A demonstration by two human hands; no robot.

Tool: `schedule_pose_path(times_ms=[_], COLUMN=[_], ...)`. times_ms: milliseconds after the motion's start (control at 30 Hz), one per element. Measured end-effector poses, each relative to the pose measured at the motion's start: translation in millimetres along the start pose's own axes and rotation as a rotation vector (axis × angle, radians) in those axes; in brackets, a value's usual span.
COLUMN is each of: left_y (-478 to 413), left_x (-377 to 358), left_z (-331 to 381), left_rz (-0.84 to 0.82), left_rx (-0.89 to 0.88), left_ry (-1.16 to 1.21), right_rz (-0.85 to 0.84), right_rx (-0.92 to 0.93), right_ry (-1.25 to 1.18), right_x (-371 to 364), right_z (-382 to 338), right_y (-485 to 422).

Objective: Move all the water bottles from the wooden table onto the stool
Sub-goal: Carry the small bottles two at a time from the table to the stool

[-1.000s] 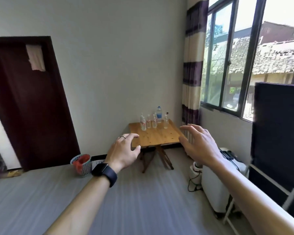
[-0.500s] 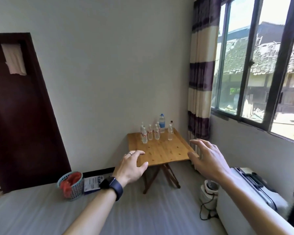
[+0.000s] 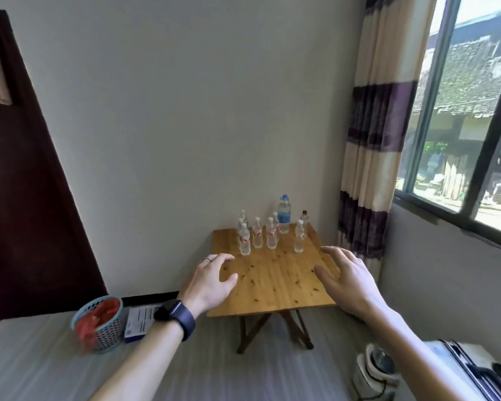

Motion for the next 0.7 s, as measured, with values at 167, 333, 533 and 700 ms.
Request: schedule_pose_path(times_ms=[167,333,533,700], left_y=[-101,-213,-350,-427], left_x=[-62,-133,-214,-278], left_z=[-17,-26,-32,-33], left_rz=[-0.058,-0.132,-0.257,-0.382], left_rx=[0.031,0.007,0.014,0.012], left_ry=[0.043,0.112,0.162,0.140], right_rz=[-0.037,-0.042,-0.071,-0.094], right_rx=[-0.037,-0.092,-0.225,-0.311], right_ry=[-0.012,-0.005,-0.010,-0.024], right_x=[-41,-80,-121,-154], right_z=[56,111,177,230], right_y=[-87,-182,-275,-335])
Point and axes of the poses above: each hand's wrist, its own y-axis away from the middle knuckle, its own x-axis out of the back of the hand, z = x × y, the point moved 4 cm from there along -y, towards the middle knuckle, and after that the axes turned 2 degrees about y, right-handed, at the moved point
